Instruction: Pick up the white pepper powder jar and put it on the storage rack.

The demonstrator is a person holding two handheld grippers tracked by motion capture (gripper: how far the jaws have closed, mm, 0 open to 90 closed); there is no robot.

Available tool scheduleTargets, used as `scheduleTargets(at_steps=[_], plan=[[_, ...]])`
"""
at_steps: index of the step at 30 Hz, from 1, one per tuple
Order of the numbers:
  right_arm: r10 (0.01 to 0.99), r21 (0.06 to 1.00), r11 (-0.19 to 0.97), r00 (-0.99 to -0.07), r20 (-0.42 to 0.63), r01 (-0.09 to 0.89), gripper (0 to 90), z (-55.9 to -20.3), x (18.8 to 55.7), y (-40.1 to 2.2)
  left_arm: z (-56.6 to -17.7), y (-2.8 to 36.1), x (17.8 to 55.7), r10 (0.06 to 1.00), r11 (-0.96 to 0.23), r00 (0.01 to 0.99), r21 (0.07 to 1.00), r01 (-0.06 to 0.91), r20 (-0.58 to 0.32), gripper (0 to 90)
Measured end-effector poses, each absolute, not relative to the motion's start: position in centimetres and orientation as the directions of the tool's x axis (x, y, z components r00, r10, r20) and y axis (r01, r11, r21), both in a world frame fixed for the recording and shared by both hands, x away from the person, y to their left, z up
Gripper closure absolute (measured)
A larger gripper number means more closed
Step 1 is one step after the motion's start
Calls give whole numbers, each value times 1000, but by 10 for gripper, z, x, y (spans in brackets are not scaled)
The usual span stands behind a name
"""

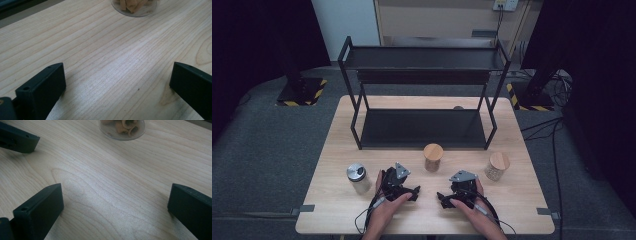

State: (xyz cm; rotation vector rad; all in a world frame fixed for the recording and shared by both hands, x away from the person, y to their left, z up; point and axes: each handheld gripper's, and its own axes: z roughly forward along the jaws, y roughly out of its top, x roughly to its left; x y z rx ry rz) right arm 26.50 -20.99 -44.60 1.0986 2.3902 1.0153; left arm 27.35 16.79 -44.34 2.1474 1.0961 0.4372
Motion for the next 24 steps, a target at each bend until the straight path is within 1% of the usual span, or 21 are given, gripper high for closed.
scheduleTargets(at_steps=[7, 9, 18, 19, 21, 24], plan=[[758, 718, 451, -653, 5, 530, 4, -446, 265, -210, -436, 169, 276, 815, -409, 579, 683, 605, -24, 11], [758, 718, 451, -653, 5, 530, 4, -446, 265, -210, -434, 168, 274, 817, -413, 576, 686, 599, -12, 12], [757, 718, 452, -653, 5, 530, 4, -446, 265, -210, -427, 170, 269, 817, -401, 576, 700, 591, -18, 15], [757, 718, 452, -653, 4, 529, 4, -446, 265, -210, -426, 172, 268, 819, -383, 573, 707, 595, -38, 17], [758, 718, 451, -653, 5, 529, 4, -446, 265, -210, -425, 172, 268, 818, -376, 573, 709, 596, -47, 17], [758, 719, 451, -652, 3, 529, 6, -446, 264, -210, -421, 170, 266, 818, -381, 574, 714, 588, -35, 23]])
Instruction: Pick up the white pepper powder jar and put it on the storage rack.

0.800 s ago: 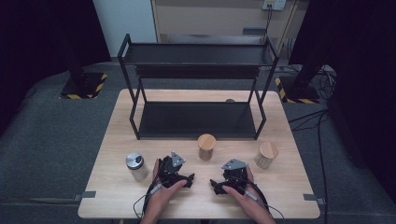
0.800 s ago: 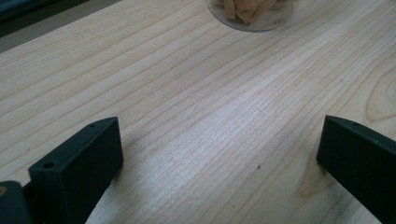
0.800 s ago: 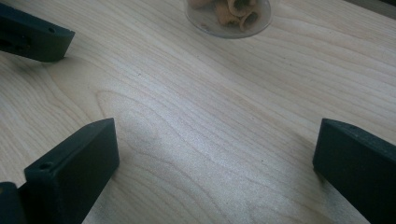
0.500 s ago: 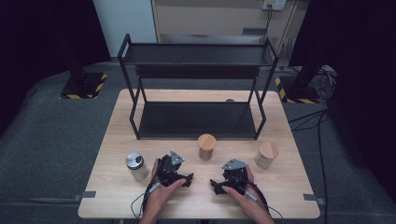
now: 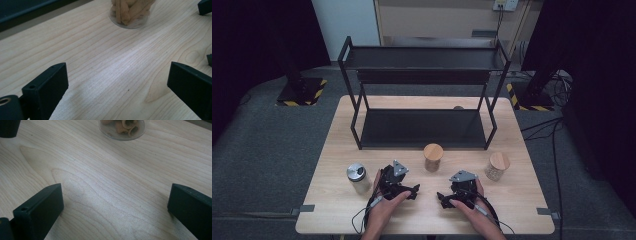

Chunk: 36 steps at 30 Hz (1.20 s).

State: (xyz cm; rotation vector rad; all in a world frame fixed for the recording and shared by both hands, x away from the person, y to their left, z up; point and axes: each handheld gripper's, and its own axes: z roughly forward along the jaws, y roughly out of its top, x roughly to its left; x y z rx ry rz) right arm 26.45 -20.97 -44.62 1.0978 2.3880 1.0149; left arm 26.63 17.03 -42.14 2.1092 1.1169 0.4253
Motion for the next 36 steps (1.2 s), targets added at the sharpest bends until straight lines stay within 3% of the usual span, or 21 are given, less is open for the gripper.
scheduleTargets(at_steps=[36], plan=[[761, 719, 448, -648, 4, 531, 7, -446, 263, -209, -370, 190, 245, 811, -376, 585, 780, 500, 15, 22]])
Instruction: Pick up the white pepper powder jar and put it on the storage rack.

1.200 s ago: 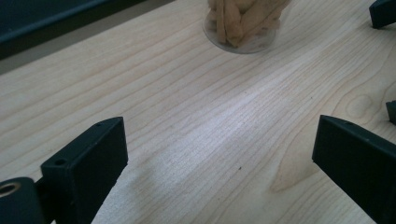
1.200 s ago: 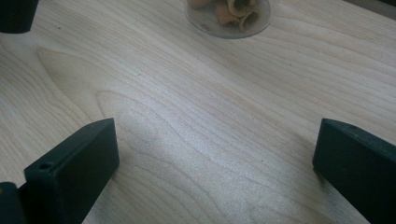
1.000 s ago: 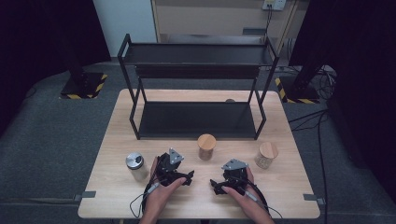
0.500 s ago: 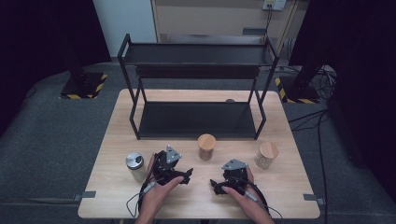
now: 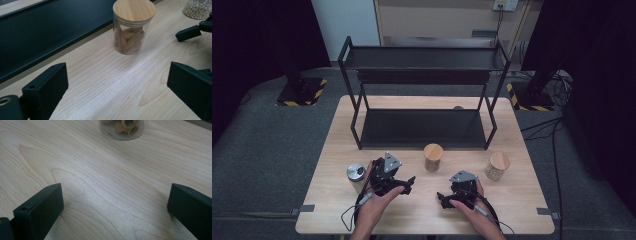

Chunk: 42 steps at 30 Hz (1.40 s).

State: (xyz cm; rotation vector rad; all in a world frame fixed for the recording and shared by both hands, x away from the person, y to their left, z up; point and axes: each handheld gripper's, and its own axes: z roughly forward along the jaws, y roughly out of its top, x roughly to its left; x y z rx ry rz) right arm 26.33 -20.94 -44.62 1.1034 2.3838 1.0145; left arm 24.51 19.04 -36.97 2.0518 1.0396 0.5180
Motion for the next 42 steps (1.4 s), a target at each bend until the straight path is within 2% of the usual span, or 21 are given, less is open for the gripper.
scheduleTargets(at_steps=[17, 42], plan=[[761, 719, 448, -648, 4, 531, 7, -446, 263, -209, -349, 207, 237, 820, -375, 571, 794, 479, 42, 22], [761, 720, 449, -649, 2, 528, 7, -446, 262, -210, -338, 248, 222, 845, -339, 532, 818, 464, 48, 20]])
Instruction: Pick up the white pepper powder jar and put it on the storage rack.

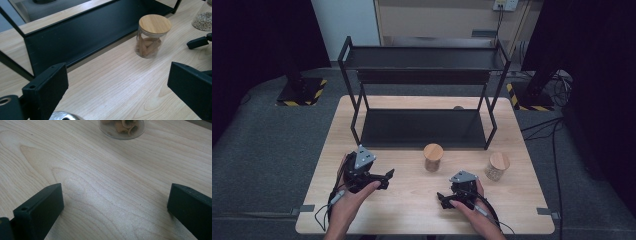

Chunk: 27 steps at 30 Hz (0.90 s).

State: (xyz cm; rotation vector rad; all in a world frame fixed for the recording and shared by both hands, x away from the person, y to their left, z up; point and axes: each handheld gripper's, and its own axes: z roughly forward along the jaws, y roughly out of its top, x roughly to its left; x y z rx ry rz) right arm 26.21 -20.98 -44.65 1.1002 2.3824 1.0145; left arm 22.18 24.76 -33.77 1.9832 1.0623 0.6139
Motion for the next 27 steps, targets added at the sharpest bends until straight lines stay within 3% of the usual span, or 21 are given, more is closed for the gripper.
scheduleTargets(at_steps=[27], plan=[[761, 720, 449, -649, 2, 529, 7, -446, 262, -210, -353, 293, 218, 876, -293, 482, 829, 476, 33, 13]])
